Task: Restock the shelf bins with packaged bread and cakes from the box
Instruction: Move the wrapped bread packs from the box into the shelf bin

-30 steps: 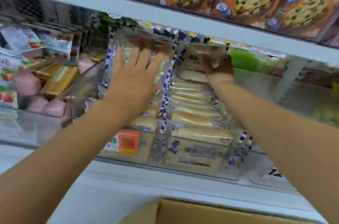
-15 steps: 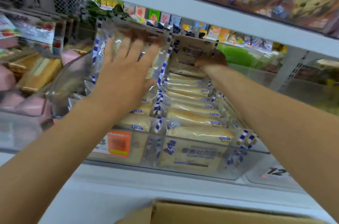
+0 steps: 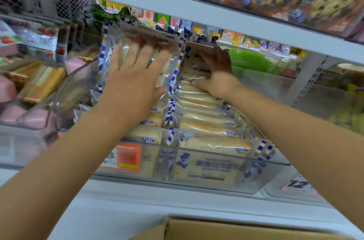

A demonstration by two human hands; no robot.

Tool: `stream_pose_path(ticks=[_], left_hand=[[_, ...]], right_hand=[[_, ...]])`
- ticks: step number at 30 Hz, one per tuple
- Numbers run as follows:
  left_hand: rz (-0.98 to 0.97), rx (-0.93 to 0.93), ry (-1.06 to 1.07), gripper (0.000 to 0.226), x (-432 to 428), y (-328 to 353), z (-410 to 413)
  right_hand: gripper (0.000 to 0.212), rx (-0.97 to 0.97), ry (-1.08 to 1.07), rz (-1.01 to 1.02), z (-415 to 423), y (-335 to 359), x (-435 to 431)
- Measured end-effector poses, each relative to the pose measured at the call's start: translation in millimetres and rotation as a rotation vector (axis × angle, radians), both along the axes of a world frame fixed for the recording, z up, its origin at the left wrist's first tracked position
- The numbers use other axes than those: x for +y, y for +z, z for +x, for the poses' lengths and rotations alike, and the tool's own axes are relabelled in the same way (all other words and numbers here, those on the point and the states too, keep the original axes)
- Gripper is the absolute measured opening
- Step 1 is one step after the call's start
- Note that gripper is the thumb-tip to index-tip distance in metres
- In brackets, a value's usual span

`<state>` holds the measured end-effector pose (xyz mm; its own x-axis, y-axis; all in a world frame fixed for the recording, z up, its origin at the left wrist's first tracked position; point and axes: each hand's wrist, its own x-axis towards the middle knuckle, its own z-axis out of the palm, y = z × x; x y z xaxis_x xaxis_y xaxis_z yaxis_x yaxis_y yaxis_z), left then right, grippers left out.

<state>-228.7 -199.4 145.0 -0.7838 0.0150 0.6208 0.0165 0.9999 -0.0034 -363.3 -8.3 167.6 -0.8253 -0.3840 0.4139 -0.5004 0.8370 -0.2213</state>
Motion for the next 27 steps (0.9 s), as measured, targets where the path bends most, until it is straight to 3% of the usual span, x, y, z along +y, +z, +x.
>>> stream_pose_path(ticks=[6,14,21,27], left_hand=[[0.013,-0.006,-0.001,0.075,-0.7,0.2,-1.5],[-0.011,-0.081,-0.001,0.075,-0.6,5.8,1.8],[-0.011,-0.346,-0.056,0.08,2.4,33.0,39.1],[0.087,-0.337,-0.05,0.043,37.9,21.6,104.3]], right_hand=[[0.092,0.057,0.032,-0.162,-9.9,-6.2,-4.5],[0.085,-0.023,-0.083,-0.013,26.8,-3.9,3.2],[0.054,-0.068,0.025,-0.067,108.6,5.5,21.9],[0.019,0.013,0.063,-0.083,181.8,-2.1,37.8]])
